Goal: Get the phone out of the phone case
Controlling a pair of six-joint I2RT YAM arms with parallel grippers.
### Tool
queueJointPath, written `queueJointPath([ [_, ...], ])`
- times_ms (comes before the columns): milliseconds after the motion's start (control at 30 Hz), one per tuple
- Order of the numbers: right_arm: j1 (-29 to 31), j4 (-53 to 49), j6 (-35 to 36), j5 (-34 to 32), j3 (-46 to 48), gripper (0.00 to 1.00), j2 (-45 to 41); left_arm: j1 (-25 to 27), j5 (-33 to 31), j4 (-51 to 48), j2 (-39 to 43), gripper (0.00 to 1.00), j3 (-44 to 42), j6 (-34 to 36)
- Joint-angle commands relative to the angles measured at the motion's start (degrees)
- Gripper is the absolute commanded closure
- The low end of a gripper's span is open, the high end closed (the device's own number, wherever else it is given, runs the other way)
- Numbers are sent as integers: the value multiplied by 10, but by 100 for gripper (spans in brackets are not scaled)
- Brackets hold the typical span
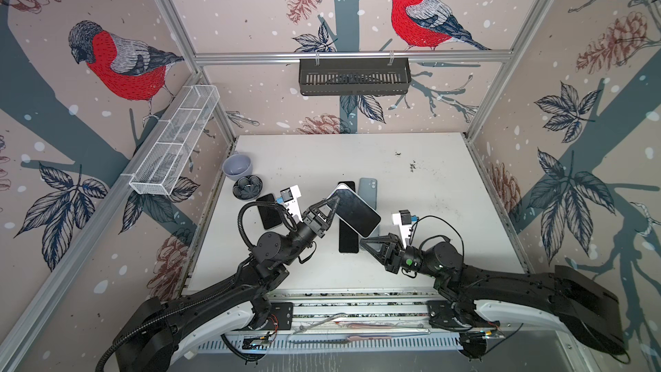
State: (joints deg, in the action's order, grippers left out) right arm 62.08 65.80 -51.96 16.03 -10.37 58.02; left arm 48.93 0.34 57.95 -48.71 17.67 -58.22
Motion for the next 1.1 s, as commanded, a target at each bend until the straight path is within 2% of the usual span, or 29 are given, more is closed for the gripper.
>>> queueJointPath([
  [0, 0, 18, 19, -6, -3, 95, -9, 2, 5, 33, 4, 100, 3, 2],
  [67, 0, 8, 29, -9, 0, 98, -16, 2, 5, 31, 5, 100, 2, 2],
  [433, -1, -39, 76, -35, 18, 99, -61, 9, 5, 26, 6, 100, 4, -1],
  [567, -4, -23, 56, -16, 25, 75, -55, 9, 5, 33, 5, 100, 3, -3],
  [667, -4, -6, 37, -13, 33, 61, -48, 9, 4, 36, 4, 100, 4, -3],
  [933, -2, 58, 5, 10, 47, 50, -13, 10, 1, 40, 6, 100, 2, -3],
  [1067, -2, 67, -2, 14, 46, 47, 2, 10, 2, 41, 6, 100, 1, -3],
])
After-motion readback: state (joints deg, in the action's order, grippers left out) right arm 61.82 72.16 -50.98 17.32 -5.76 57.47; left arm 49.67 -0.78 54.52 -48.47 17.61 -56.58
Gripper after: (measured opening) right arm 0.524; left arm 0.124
